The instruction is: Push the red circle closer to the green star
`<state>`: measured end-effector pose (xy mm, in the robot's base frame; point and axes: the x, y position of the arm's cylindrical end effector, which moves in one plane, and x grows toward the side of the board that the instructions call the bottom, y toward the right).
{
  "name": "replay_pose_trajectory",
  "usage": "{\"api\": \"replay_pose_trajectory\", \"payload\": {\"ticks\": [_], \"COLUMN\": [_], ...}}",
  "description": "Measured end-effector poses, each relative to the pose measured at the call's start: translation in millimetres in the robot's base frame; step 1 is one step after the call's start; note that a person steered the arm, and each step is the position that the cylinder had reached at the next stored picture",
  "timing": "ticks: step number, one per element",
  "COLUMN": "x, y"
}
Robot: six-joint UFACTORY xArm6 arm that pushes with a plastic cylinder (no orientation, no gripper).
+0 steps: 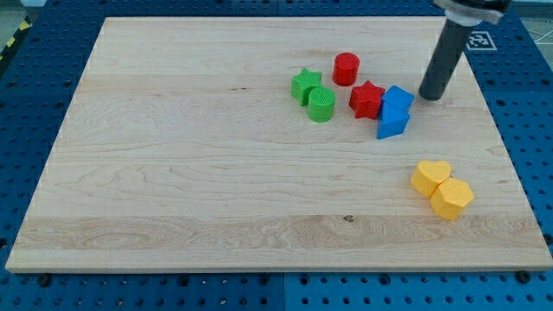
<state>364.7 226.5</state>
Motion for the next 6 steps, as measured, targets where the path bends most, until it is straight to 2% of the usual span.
{"api": "replay_pose_trajectory", "payload": {"ticks": [1,2,6], "x": [-34.1,-54.5,-57.4], "y": [-17.7,-61.7,-211.2]}}
